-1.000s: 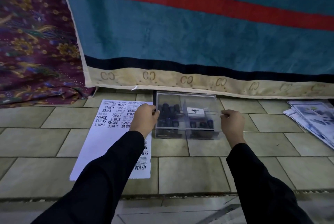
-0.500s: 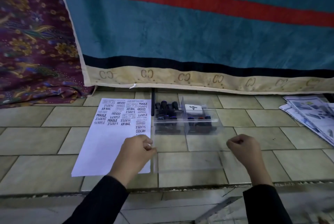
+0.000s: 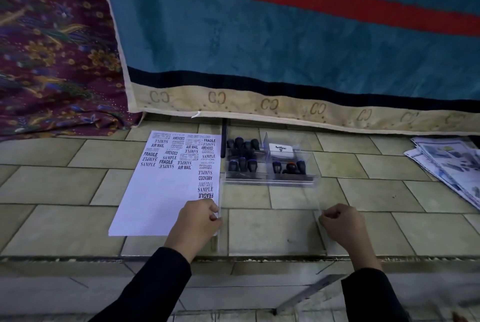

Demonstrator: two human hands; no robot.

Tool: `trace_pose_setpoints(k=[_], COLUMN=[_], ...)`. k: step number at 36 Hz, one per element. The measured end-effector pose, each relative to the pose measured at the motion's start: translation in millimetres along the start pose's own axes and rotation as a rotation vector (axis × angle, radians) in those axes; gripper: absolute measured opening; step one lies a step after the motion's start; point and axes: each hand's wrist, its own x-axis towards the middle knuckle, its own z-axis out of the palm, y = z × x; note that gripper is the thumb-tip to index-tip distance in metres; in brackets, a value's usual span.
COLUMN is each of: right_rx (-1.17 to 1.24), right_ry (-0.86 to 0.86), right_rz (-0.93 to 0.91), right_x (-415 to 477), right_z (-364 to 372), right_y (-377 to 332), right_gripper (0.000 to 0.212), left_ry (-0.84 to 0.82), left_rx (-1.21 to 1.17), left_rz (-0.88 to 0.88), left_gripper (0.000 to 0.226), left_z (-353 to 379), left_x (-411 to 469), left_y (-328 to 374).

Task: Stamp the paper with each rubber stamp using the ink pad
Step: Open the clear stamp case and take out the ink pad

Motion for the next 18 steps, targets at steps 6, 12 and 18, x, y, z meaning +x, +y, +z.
trace_pose_setpoints(k=[6, 12, 18], right_rx=[-0.081, -0.170, -0.024], right_ry=[-0.076, -0.005, 0.166], right_rz=[0.008, -0.092, -0.361], right_x=[2, 13, 54], right_z=[5, -4, 0], right_y=[3, -21, -86], right_gripper=[0.003, 0.019, 0.011], left_ry=[0.018, 0.069, 0.177], left_rx=[0.058, 0.053, 0.056], left_rz=[-0.018, -0.021, 0.125], left_gripper=[0.011, 0.016, 0.004], left_z=[5, 0, -21], left_x=[3, 3, 21], left_y=[1, -1, -10])
